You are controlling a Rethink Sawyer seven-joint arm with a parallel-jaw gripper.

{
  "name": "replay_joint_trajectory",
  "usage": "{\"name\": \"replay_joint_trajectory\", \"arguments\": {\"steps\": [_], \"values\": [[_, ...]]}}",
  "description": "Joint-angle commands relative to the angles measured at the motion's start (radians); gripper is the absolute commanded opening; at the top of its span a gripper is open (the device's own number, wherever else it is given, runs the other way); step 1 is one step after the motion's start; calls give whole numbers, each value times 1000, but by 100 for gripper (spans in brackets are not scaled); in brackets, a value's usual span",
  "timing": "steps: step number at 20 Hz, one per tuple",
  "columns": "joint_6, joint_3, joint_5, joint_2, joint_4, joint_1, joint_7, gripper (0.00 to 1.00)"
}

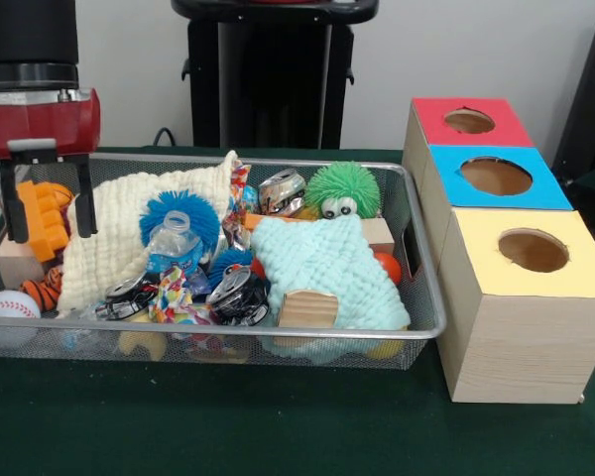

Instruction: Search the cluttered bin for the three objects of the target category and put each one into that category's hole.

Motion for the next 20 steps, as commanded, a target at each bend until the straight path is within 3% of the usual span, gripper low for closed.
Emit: {"name": "replay_joint_trajectory", "arguments": {"steps": [1,9,20], "values": [[67,9,-92,74,-5,-11,-356,100],[55,0,-120,109,-17,-28,-364,100],[95,3,-165,161,-108,-59,-444,100]]}}
